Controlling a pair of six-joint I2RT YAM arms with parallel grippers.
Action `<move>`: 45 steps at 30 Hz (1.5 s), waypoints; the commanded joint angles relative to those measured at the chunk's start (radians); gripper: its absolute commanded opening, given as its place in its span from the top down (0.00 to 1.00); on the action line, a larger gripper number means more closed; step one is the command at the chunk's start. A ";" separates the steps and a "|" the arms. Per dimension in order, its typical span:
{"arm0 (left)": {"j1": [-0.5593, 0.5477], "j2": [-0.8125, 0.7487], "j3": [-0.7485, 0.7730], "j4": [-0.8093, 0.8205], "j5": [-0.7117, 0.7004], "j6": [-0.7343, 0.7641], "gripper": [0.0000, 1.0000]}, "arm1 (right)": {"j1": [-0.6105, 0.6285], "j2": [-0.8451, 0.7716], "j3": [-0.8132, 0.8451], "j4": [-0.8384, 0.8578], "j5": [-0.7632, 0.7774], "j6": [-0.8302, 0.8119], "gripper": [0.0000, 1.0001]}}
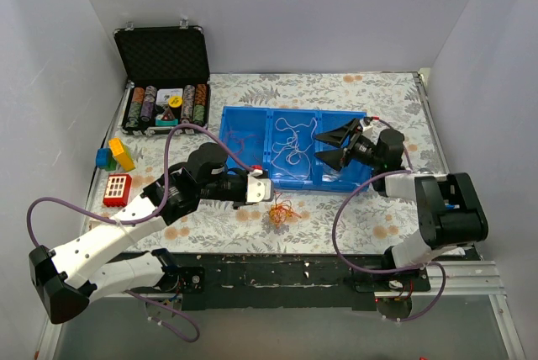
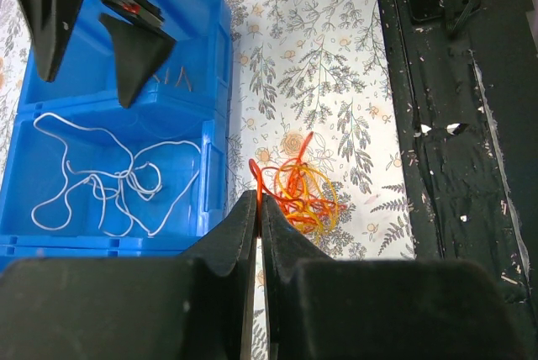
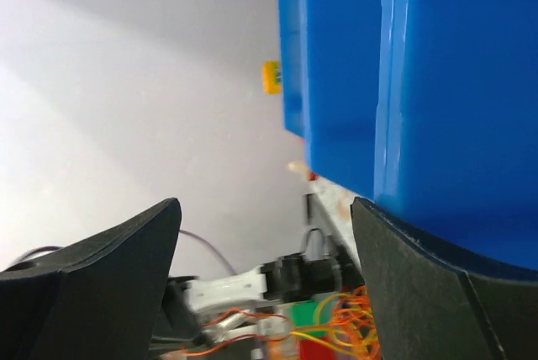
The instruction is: Untangle the cables
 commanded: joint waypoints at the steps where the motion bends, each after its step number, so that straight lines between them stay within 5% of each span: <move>1: -0.004 -0.021 0.033 -0.005 0.013 0.010 1.00 | -0.015 0.003 0.027 0.415 -0.127 0.314 0.08; 5: -0.004 -0.028 0.037 -0.004 0.002 0.010 1.00 | -0.006 -0.143 0.297 -0.392 -0.066 -0.272 0.08; 7: -0.004 -0.029 0.038 0.004 -0.001 0.010 1.00 | -0.006 -0.171 0.368 -0.547 -0.040 -0.407 0.07; 12: -0.004 -0.038 0.029 0.054 -0.021 -0.012 1.00 | 0.043 -0.296 0.330 -0.608 0.027 -0.641 0.07; 17: -0.004 -0.051 0.029 0.111 -0.061 -0.056 1.00 | 0.340 -0.530 0.182 -0.733 0.332 -0.996 0.12; 20: -0.004 -0.049 0.030 0.110 -0.051 -0.067 1.00 | 0.498 -0.672 0.031 -0.690 0.503 -1.029 0.17; 25: -0.004 -0.035 0.046 0.085 -0.031 -0.067 1.00 | 0.575 -0.840 -0.095 -0.650 0.552 -1.033 0.18; 34: -0.004 0.014 0.112 0.065 0.008 -0.056 1.00 | 0.716 -0.674 0.066 -0.679 0.620 -1.153 0.20; 45: -0.004 0.045 0.178 0.050 0.031 -0.061 1.00 | 0.816 -0.502 0.147 -0.601 0.693 -1.170 0.39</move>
